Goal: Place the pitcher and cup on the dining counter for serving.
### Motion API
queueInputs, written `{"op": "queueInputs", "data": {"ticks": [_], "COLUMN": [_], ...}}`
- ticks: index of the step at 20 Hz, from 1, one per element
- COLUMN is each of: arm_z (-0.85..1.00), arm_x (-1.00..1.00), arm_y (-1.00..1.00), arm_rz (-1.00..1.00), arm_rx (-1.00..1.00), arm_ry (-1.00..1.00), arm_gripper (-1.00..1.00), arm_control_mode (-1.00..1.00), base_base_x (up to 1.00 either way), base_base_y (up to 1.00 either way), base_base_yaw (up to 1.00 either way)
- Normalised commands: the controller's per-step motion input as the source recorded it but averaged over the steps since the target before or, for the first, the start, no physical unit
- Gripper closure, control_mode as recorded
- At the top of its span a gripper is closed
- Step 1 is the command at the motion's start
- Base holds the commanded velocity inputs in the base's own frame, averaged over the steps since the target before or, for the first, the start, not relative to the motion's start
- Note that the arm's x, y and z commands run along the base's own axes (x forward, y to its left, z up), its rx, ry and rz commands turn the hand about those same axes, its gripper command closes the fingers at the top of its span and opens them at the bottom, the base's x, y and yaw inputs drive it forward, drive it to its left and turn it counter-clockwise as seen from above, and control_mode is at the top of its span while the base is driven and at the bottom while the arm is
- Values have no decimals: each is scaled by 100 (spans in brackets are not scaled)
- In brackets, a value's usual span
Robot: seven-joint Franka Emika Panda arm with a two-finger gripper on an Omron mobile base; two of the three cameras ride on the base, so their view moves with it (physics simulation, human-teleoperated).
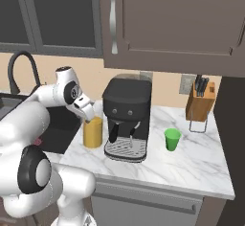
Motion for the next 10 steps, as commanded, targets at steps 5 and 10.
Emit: {"op": "queueInputs", "data": {"ticks": [5, 10], "arm_z": [-7, 0], "arm_x": [0, -10], "arm_y": [-12, -3], "arm_rz": [0, 0], "arm_rx": [0, 0], "arm_ry": [-3, -3], "arm_gripper": [100, 100], "arm_control_mode": [-100, -100], "base_base_x": [0, 0], "base_base_y": [0, 0], "base_base_yaw": [0, 0]}}
